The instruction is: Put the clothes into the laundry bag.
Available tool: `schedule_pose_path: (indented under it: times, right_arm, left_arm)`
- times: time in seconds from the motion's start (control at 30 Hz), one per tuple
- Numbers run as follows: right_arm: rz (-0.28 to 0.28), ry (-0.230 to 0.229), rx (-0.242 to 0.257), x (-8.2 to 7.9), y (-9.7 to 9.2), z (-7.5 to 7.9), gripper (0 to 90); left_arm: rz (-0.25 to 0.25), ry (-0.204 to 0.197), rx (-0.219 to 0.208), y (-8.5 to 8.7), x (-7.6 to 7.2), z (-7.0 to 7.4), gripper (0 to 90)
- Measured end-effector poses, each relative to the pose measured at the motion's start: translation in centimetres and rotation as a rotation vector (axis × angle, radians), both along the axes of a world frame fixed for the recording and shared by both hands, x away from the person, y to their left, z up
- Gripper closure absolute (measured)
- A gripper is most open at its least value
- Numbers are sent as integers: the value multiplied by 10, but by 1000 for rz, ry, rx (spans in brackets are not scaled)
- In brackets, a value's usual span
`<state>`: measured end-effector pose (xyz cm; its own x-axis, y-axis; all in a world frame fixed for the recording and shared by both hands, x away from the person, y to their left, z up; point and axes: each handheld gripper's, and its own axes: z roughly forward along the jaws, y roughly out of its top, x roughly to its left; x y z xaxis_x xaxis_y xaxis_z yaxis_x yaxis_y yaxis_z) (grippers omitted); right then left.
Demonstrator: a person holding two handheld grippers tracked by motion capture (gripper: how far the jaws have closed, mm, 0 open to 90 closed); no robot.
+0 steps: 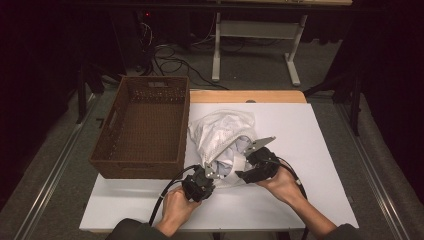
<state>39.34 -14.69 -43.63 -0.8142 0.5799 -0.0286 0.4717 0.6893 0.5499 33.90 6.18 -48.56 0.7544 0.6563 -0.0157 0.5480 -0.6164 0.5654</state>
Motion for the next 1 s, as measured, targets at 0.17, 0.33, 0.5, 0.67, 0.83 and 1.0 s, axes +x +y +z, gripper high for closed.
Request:
schedule_pose_path:
  times: [0.17,0.33,0.5,0.67,0.83,1.0]
  right_arm:
    - [13,16,-34,9,19,-15,331]
    - [23,22,-48,15,27,-20,338]
    - [24,45,-59,18,31,-25,396]
    - [27,64,-67,24,33,-33,636]
    - [54,37,-67,27,38,-31,817]
    - [26,-34,-35,30,44,-20,832]
  left_arm:
    - [5,-25,-5,-5,0,5,637]
    - [6,5,34,-14,10,-4,598]
    - [11,19,45,-19,16,-11,610]
    - [1,11,24,-19,15,-13,720]
    - [5,8,27,-15,17,-12,870]
    - [-52,-11,-9,-18,6,-5,890]
